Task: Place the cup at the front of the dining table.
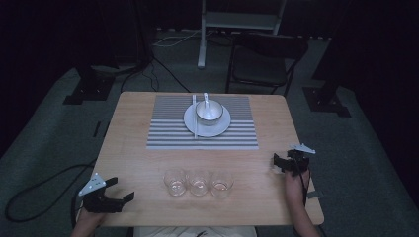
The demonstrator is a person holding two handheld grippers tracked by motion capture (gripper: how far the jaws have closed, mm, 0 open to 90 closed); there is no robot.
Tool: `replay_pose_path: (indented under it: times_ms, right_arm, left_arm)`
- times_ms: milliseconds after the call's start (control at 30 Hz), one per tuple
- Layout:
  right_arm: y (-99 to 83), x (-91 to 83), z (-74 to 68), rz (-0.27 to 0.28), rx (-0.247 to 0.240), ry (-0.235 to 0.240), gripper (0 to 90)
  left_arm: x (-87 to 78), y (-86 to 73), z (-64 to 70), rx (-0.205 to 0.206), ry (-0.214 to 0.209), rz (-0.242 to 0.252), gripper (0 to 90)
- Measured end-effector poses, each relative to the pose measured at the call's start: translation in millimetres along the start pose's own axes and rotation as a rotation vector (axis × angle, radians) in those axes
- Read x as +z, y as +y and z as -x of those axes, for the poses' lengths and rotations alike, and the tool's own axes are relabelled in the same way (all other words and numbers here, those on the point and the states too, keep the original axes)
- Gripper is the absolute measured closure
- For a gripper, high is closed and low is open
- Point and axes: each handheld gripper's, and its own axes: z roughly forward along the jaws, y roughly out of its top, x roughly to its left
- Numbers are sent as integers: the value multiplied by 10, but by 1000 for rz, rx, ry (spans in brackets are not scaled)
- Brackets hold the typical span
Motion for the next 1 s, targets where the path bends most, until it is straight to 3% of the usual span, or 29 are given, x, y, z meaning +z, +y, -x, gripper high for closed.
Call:
replay_pose_path:
  times_ms: [233, 667, 900, 1000]
  right_arm:
    - [-1, -5, 14, 5, 13, 8, 142]
    - [3, 2, 8, 0, 6, 6, 142]
    - [5, 7, 9, -5, 9, 3, 142]
    - [7, 10, 7, -9, 8, -1, 142]
  left_arm:
    - [67, -17, 72, 52, -34, -65, 3]
    - [75, -17, 27, 32, -93, -87, 3]
    - [108, 31, 83, 63, -92, -84, 3]
    - [146, 55, 110, 61, -121, -79, 3]
